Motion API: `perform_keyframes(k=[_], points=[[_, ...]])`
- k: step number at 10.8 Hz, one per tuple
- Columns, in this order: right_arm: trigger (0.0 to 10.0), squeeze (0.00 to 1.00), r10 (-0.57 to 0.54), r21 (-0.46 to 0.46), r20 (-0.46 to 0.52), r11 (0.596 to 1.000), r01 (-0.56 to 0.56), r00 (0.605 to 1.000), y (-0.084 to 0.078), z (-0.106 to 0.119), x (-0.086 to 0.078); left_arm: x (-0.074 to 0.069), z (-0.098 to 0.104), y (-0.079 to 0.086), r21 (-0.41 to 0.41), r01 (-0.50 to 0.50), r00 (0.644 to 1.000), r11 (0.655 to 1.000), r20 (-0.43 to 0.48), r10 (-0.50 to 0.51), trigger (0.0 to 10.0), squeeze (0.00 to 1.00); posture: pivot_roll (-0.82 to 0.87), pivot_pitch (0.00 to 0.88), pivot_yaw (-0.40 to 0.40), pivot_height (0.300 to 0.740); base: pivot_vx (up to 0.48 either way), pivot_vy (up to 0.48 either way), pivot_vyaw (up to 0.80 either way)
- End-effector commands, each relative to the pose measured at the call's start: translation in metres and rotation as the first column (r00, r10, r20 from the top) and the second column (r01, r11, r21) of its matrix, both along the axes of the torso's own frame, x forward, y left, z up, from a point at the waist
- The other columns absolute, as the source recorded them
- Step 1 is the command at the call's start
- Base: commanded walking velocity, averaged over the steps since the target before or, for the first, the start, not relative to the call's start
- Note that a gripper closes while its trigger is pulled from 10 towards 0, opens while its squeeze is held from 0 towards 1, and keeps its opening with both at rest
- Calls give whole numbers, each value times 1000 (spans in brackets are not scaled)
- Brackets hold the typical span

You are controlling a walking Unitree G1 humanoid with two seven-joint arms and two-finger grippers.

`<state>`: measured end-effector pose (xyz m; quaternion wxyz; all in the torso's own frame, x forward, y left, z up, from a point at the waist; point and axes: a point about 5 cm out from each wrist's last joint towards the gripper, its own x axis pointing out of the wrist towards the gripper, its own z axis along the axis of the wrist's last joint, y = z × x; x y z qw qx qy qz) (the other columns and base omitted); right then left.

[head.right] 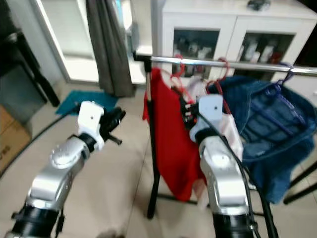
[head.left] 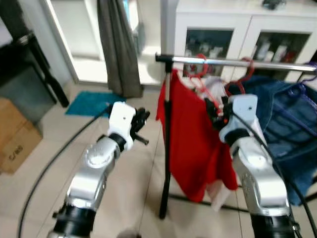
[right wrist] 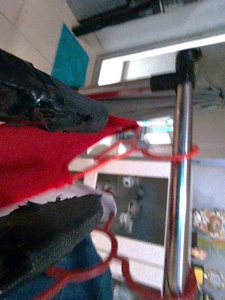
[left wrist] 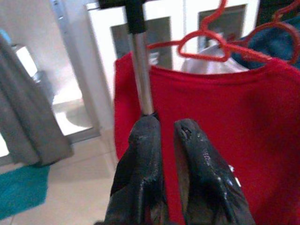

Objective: Hang hanger

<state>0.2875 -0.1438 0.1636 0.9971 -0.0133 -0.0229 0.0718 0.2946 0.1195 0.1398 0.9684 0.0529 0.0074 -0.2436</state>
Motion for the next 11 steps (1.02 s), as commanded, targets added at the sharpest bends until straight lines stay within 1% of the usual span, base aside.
perform_keyframes(k=[1,4,6,7,9,10,11], points=[[10000,0,9,3,-5,1000,-9,1000,3,2,0,1,-2,4,16,-20,1000,1000,-3,20,10000,0,-99,0,49,740,0,-281,0],[10000,0,-6,55,-50,998,9,999,3,-3,1,1,-3,4,22,-23,1000,999,-1,23,10000,0,-96,0,49,740,0,-284,0],[10000,0,-26,-19,-57,999,25,998,2,-6,2,1,-3,4,25,-22,1000,999,0,22,10000,0,-94,0,47,740,0,-285,0],[10000,0,36,14,-67,999,-35,997,9,-6,0,1,-3,5,29,-22,1000,999,-1,22,10000,0,-94,0,48,740,0,-285,0],[10000,0,48,39,-72,998,-45,996,11,-7,-3,1,-6,4,27,-19,1000,999,-21,20,10000,0,-96,0,54,740,0,0,0],[10000,0,51,45,-72,998,-48,996,11,-7,-4,1,-5,4,40,-15,1000,999,-10,16,10000,0,-98,0,55,740,0,0,0],[10000,0,62,51,-69,997,-58,996,12,-7,-4,1,-4,1,13,22,1000,1000,-17,-22,10000,0,-98,0,57,740,0,0,0]])
